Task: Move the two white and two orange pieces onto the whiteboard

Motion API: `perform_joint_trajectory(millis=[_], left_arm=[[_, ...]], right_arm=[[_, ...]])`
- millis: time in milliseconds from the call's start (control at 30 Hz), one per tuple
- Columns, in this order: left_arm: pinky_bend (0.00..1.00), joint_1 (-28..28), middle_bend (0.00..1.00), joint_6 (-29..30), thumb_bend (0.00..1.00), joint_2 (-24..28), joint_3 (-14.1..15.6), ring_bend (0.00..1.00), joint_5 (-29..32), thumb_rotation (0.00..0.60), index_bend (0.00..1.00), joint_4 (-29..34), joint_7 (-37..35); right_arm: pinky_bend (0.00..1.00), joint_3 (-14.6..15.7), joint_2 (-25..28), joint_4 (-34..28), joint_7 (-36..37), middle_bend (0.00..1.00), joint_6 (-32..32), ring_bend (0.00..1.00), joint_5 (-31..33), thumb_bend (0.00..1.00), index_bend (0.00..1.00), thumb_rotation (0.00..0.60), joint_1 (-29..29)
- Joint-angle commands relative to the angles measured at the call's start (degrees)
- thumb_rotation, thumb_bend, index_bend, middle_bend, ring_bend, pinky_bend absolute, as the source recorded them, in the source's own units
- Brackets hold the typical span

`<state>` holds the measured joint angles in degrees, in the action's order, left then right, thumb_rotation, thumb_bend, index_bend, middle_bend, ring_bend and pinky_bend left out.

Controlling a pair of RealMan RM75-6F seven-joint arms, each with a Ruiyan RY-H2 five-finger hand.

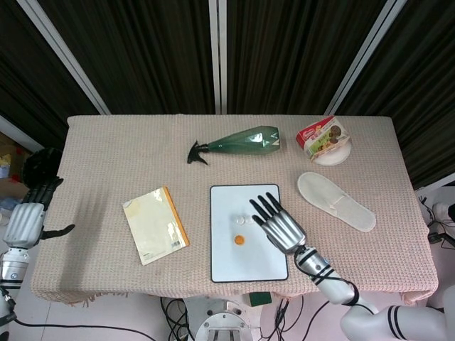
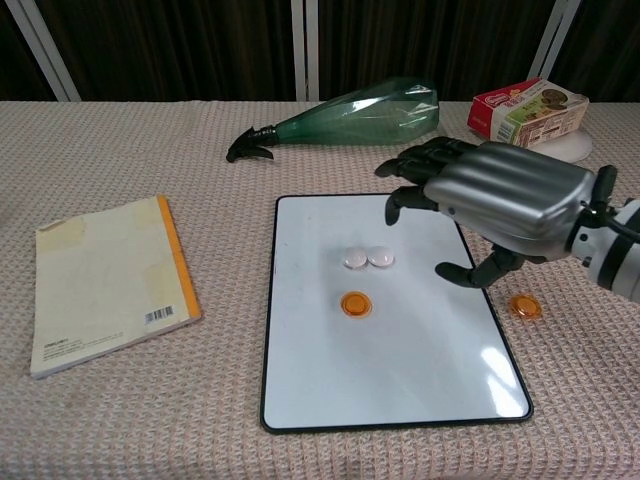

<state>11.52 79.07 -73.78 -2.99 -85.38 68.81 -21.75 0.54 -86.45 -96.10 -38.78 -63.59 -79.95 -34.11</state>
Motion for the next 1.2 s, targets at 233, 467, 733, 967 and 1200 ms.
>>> perform_joint_trajectory(millis=[233,467,733,967,1200], left_arm=[[0.13,0.4,0.08,0.0,0.06,-0.2,0.2,0.08,-0.6,0.591,0.09,1.0,1.1],[0.13,0.4,0.08,0.1,0.07,0.2,0.1,0.08,-0.5,0.59,0.08,1.9,2.0],[0.13,0.5,0.08,-0.2,0.07,0.2,0.2,0.08,-0.4,0.591,0.09,2.0,2.1],[0.13,0.4,0.08,-0.1,0.07,0.1,0.3,0.08,-0.4,0.59,0.09,1.8,1.9],[0.13,0.4,0.08,-0.2,0.07,0.1,0.3,0.08,-0.3,0.594,0.08,1.5,1.7]], right_arm=[[0.0,2.7,5.1,-0.4,3.1,0.02,-0.4,0.0,2.7,0.33,0.41,0.6,4.0],[0.0,4.1,5.2,0.8,3.1,0.02,-0.4,0.0,3.4,0.33,0.42,0.6,5.9],[0.0,4.2,4.6,1.9,3.0,0.02,0.1,0.0,4.0,0.32,0.42,0.6,7.0],[0.0,4.0,3.6,2.5,2.7,0.01,0.7,0.0,4.3,0.32,0.41,0.6,7.5],[0.0,3.6,2.8,3.2,2.4,0.01,1.0,0.0,4.3,0.32,0.4,0.6,7.7]])
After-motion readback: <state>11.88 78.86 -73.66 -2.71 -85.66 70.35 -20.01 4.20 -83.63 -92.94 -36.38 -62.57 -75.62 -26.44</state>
